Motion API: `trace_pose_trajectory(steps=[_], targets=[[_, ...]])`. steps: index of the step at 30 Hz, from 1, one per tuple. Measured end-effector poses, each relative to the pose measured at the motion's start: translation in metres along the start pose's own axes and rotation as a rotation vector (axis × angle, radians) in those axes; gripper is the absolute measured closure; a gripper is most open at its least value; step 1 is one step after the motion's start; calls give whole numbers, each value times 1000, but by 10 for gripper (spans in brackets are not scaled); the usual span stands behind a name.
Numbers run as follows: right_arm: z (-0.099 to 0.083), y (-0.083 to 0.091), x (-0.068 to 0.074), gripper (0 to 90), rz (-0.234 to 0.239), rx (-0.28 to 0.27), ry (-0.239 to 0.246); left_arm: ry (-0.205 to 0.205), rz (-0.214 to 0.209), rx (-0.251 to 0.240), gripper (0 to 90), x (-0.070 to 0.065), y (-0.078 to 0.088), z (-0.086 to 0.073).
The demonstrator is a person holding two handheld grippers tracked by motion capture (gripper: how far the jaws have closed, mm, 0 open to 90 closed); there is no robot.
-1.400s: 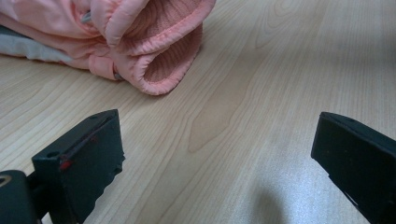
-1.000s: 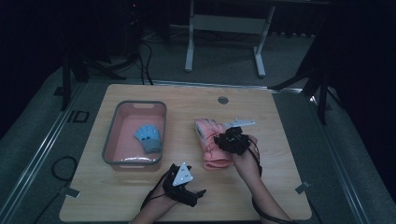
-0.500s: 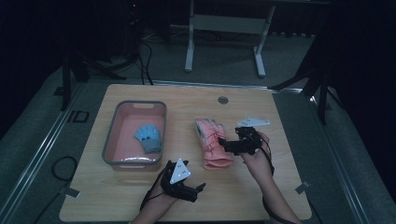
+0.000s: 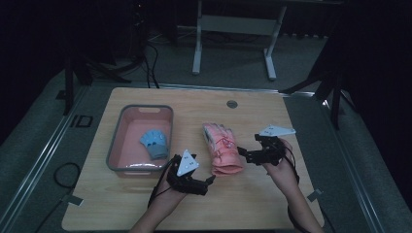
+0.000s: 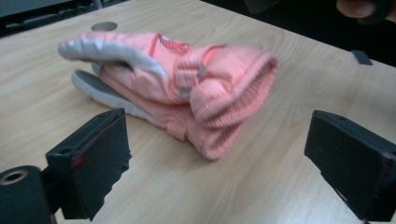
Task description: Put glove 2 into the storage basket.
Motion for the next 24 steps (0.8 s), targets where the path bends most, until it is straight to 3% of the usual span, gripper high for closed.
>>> trace_pose_trajectory(steps=[2, 3, 4, 6, 7, 8, 10, 11, 12, 13, 14, 15, 16, 17, 18, 19, 24], targets=[[2, 2, 0, 98, 5, -10, -12, -8, -7, -9, 81, 1, -1, 8], [4, 3, -2, 99, -5, -18, -1, -11, 6, -14, 135, 2, -1, 12], [4, 3, -2, 99, -5, -18, -1, -15, 27, -26, 135, 5, -1, 19], [9, 3, -8, 183, -35, -45, 15, -11, 37, -36, 156, 11, -5, 43], [9, 3, -8, 183, -35, -45, 15, -11, 37, -36, 195, 11, -5, 43], [10, 2, -10, 263, -45, -42, 20, -20, 44, -33, 195, 13, -6, 48], [13, -3, -16, 517, -69, -33, 31, -30, 44, -26, 399, 15, -11, 60], [14, -6, -17, 581, -61, -27, 35, -34, 57, -11, 485, 21, -18, 68], [14, -6, -17, 581, -61, -27, 35, -34, 57, -11, 536, 21, -18, 68], [15, -12, -18, 635, -52, -18, 28, 8, 59, 4, 559, 28, -28, 71], [15, -16, -16, 636, -32, -9, 23, 8, 59, 4, 569, 28, -28, 71], [15, -16, -16, 636, -32, -9, 23, 41, 48, 17, 569, 32, -35, 70], [15, -16, -16, 636, -32, -9, 23, 41, 48, 17, 577, 32, -35, 70], [14, -20, -14, 635, -21, -3, 25, 101, 67, 33, 577, 40, -46, 66], [12, -28, -11, 569, -2, 5, 21, 136, 73, 61, 437, 45, -52, 62], [10, -32, -10, 559, 2, 13, 16, 174, 65, 77, 381, 48, -58, 57], [-5, -49, -6, 502, 33, 58, -26, 236, 81, 146, 293, 62, -79, 35]])
Point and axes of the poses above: each handheld gripper's, and its own axes: y roughly backward along the jaws, z roughly out of its top, x roughly to its left, the point moved 10 cm from there along -y, roughly forward along the jaws, and after that the axes turned 13 degrees about -z, right-handed, at the moved point
